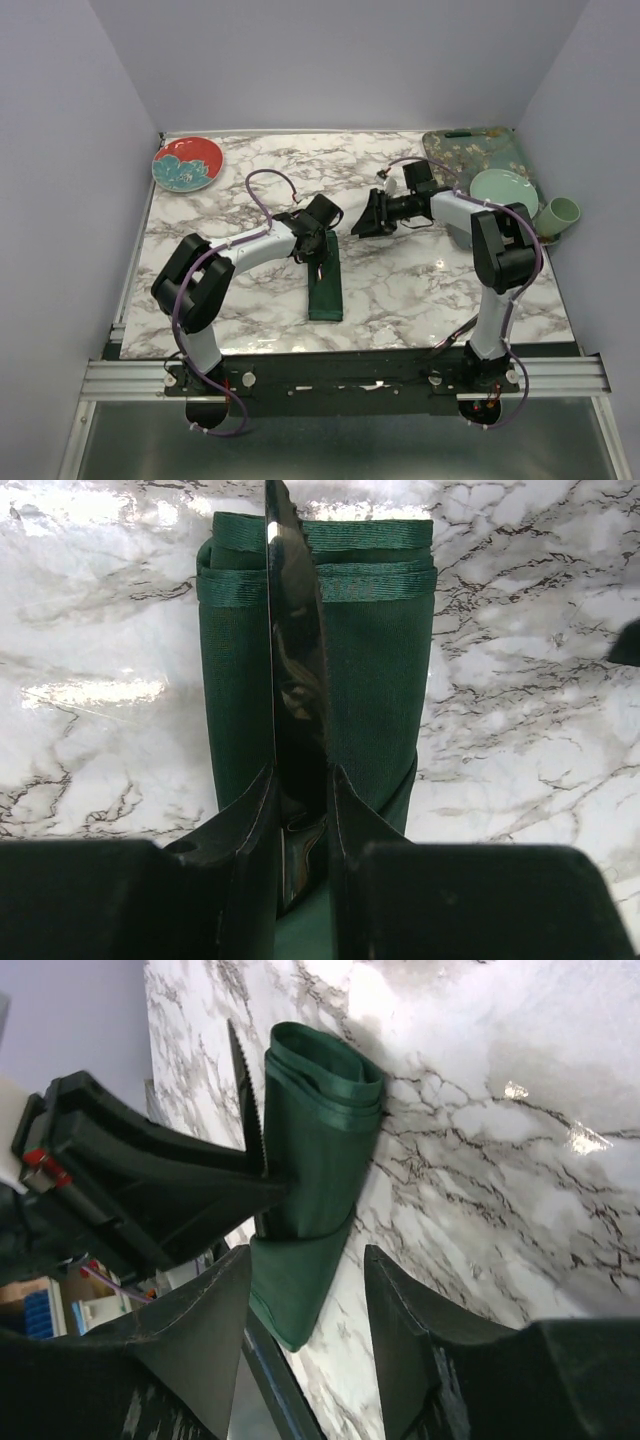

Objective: Fold the napkin into a case and place the utensils inside
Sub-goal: Insert the knife into the folded napkin.

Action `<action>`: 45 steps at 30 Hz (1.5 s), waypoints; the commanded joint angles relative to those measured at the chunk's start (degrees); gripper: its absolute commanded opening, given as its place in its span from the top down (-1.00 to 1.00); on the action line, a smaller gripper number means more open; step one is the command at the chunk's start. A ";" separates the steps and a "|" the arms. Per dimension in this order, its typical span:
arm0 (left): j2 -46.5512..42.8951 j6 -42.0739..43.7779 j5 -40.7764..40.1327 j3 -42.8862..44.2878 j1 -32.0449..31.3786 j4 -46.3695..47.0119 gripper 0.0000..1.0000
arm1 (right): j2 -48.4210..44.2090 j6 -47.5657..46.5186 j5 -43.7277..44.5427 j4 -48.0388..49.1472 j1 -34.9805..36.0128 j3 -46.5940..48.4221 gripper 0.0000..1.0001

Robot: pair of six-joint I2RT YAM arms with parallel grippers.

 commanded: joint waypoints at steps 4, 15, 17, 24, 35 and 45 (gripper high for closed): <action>-0.47 1.33 1.83 -0.08 -0.12 1.45 1.00 | 5.56 8.29 0.31 10.60 2.74 1.07 -0.11; -0.29 1.42 2.88 -0.52 0.50 1.01 1.00 | 10.84 10.66 2.07 14.38 5.47 3.00 -0.10; -0.29 1.51 3.06 -0.78 0.67 1.01 1.00 | 11.28 10.40 2.77 14.74 6.00 3.53 -0.10; -0.20 1.60 3.50 -1.22 0.76 1.36 1.00 | 13.30 10.14 3.39 14.83 7.23 4.50 -0.09; -0.29 1.60 4.03 -1.75 0.85 1.01 1.00 | 14.18 12.60 3.92 19.13 7.76 4.76 0.39; -0.29 0.55 4.12 -2.71 0.94 0.13 1.00 | 14.01 13.65 4.27 20.10 7.76 4.76 0.44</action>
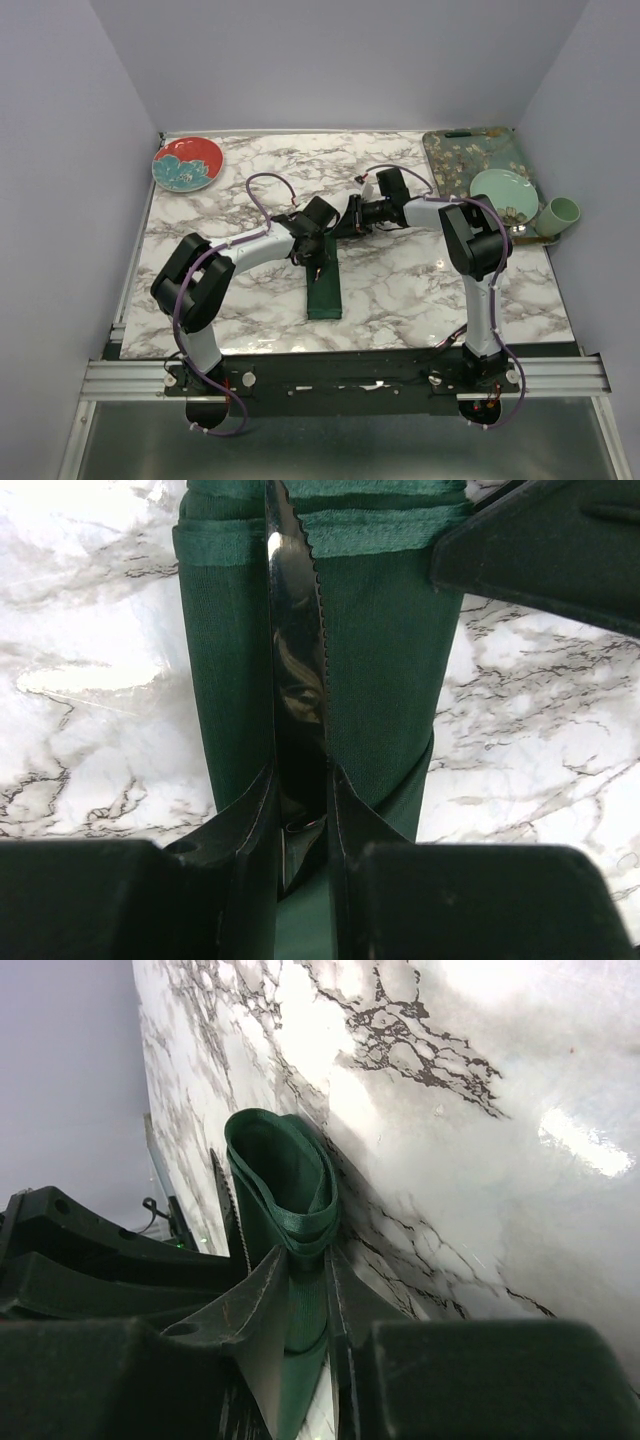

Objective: Fold the napkin into a case and place the utensils inside
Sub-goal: Insert the knife into the folded napkin.

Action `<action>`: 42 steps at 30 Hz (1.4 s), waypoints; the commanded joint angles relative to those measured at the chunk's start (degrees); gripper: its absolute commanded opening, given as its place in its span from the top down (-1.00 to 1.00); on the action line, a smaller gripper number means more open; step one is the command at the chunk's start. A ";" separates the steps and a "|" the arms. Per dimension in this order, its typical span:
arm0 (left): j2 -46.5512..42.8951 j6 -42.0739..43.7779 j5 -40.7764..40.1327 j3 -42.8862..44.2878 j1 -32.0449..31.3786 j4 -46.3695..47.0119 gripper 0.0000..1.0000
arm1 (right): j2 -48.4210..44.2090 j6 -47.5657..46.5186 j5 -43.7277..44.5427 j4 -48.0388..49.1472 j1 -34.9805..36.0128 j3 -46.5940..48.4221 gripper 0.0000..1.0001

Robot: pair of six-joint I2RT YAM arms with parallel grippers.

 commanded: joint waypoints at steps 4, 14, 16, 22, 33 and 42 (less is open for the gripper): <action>-0.58 -0.94 1.23 -1.27 0.13 -0.64 1.00 | 1.18 0.69 1.56 2.07 0.41 1.07 0.45; -0.58 -1.21 0.70 -1.36 0.13 -1.78 0.79 | 1.44 0.96 1.74 2.25 0.33 1.16 0.46; -0.66 -0.94 0.53 -1.27 0.13 -1.78 0.58 | 1.53 1.04 1.65 2.24 0.33 1.24 0.45; -1.97 1.43 -0.88 0.66 0.65 -2.04 0.28 | 0.21 0.78 1.12 2.24 0.41 1.33 0.28; -3.92 7.75 -2.90 7.15 4.78 0.24 -0.14 | -5.05 -4.31 1.38 -4.50 -0.11 3.00 -0.21; -9.10 18.91 -6.50 8.83 7.60 7.43 -0.19 | -15.52 -31.71 14.02 -37.98 -11.61 12.22 -0.46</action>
